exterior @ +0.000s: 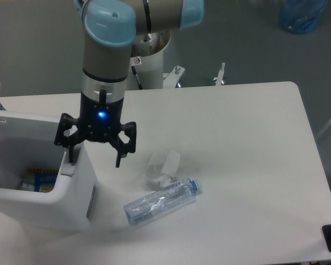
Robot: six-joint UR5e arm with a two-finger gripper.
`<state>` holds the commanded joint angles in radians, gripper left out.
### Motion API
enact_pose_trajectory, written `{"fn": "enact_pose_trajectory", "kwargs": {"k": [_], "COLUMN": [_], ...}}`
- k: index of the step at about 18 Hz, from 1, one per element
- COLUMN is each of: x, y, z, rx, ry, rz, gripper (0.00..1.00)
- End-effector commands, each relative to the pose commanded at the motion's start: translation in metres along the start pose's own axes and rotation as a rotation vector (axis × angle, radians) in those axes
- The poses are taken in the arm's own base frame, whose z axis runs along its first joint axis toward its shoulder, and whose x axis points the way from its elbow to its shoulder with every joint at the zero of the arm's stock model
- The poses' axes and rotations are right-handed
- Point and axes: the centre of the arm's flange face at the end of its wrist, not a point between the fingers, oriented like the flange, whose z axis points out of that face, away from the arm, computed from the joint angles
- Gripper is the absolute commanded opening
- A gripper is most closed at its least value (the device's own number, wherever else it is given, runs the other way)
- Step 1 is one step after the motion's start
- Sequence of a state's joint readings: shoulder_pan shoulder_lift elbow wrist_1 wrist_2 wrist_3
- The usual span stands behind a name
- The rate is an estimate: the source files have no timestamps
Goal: Open the trash can
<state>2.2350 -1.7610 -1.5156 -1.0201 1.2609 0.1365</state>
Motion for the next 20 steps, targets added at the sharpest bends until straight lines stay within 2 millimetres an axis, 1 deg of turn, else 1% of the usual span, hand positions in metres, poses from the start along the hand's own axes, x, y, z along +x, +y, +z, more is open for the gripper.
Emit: {"fn": "enact_pose_trajectory", "kwargs": {"k": [1, 4, 5, 6, 8, 9, 12, 13, 14, 16, 18, 20], "x": [0.000, 0.003, 0.002, -0.005, -0.033, -0.040, -0.067, -0.077, -0.093, -0.117, -0.141, -0.154], "y": [-0.001, -0.016, -0.022, -0.028, -0.037, -0.038, -0.035, -0.032, -0.029, -0.026, -0.018, -0.012], "z": [-0.005, -0.029, -0.037, -0.048, -0.067, -0.073, -0.075, -0.076, -0.079, -0.085, -0.086, -0.086], "rx": [0.009, 0.065, 0.083, 0.104, 0.123, 0.118, 0.051, 0.023, -0.009, -0.052, -0.105, -0.153], "ry": [-0.002, -0.019, -0.025, -0.040, -0.148, -0.213, -0.360, -0.402, -0.437, -0.467, -0.466, -0.453], "rz": [0.006, 0.038, 0.049, 0.057, 0.061, 0.088, 0.207, 0.238, 0.269, 0.359, 0.401, 0.429], "gripper": [1.00, 1.00, 1.00, 1.00, 1.00, 1.00, 1.00, 1.00, 1.00, 1.00, 1.00, 1.00]}}
